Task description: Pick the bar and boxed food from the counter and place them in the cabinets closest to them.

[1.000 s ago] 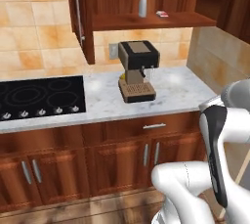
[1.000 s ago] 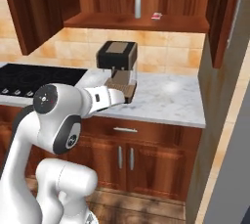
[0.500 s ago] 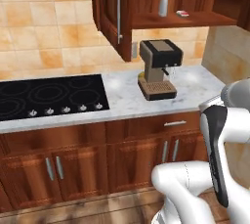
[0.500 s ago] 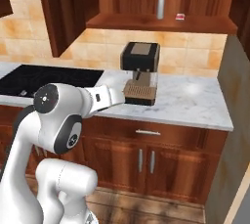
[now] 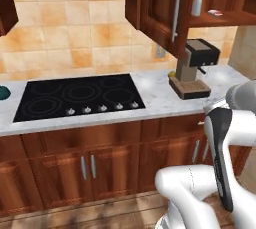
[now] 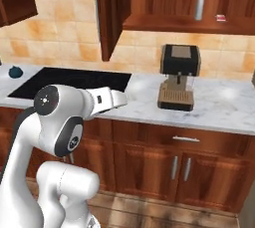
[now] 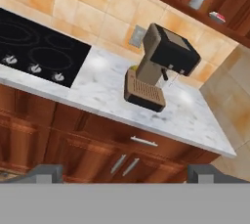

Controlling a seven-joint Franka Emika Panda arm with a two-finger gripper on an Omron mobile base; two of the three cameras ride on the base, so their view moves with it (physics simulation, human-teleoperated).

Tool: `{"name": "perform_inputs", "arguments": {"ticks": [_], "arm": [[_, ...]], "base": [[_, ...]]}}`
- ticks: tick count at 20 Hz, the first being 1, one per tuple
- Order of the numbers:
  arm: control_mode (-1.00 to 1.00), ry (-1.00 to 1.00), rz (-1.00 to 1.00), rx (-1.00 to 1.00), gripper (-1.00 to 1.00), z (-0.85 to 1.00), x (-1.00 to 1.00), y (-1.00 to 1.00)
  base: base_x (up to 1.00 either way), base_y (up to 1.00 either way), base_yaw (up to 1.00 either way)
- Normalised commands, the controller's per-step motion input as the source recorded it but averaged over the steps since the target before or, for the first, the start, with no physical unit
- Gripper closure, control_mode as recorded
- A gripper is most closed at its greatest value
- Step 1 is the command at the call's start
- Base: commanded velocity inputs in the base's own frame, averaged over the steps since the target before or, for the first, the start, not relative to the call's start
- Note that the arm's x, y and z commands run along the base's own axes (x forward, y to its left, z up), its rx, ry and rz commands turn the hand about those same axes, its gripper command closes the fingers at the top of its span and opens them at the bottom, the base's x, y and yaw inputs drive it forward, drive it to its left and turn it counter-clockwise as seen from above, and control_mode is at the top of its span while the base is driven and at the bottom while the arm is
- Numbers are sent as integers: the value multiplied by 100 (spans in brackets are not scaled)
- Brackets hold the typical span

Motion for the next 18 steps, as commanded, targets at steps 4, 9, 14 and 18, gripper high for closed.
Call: {"name": "perform_inputs", "arguments": {"ticks": [4,9,14,18], "arm": [[100,0,0,0,-100,0,0,0],[100,0,0,0,-100,0,0,0],[100,0,0,0,-100,0,0,0],[100,0,0,0,-100,0,0,0]], "base": [[-20,71,0],[-18,70,0],[-25,67,0],[-24,66,0]]}}
